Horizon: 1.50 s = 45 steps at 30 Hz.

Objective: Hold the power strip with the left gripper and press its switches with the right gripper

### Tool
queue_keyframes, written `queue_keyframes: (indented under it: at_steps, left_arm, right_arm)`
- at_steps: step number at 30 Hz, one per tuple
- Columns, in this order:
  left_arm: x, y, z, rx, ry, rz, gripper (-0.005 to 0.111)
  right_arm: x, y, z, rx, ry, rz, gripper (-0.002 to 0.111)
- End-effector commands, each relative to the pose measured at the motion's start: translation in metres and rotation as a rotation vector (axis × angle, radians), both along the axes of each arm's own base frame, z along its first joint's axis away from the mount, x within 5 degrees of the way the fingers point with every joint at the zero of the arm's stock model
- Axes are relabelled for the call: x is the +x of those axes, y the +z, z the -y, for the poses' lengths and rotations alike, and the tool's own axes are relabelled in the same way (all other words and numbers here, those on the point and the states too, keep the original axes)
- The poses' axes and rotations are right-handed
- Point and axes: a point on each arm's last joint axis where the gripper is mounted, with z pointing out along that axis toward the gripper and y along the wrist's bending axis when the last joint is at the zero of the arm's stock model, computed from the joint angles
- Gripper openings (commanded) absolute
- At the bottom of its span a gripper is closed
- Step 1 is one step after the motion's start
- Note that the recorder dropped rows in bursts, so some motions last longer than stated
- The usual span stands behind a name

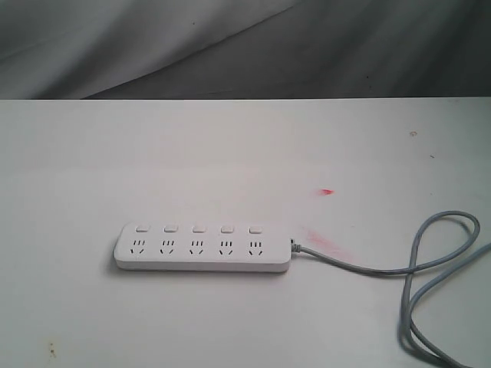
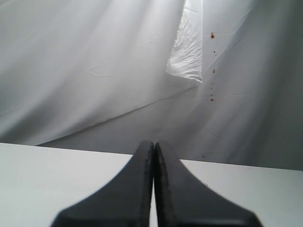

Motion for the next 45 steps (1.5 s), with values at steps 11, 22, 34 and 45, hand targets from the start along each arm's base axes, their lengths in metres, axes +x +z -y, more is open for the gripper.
queue_keyframes:
  at_steps: [11, 22, 34, 45]
  left_arm:
    - [0.117, 0.0, 0.024, 0.171, -0.475, -0.292, 0.0]
    - [0.182, -0.077, -0.011, -0.024, -0.589, -0.463, 0.0]
    - [0.201, -0.103, -0.017, -0.002, -0.507, -0.463, 0.008]
    - [0.205, -0.103, -0.019, 0.095, -0.573, -0.378, 0.086]
  right_arm:
    - [0.0, -0.001, 0.0, 0.002, -0.006, 0.004, 0.0]
    - [0.0, -0.001, 0.0, 0.002, -0.006, 0.004, 0.0]
    - [0.0, -0.001, 0.0, 0.002, -0.006, 0.004, 0.0]
    - [0.0, -0.001, 0.0, 0.002, -0.006, 0.004, 0.0]
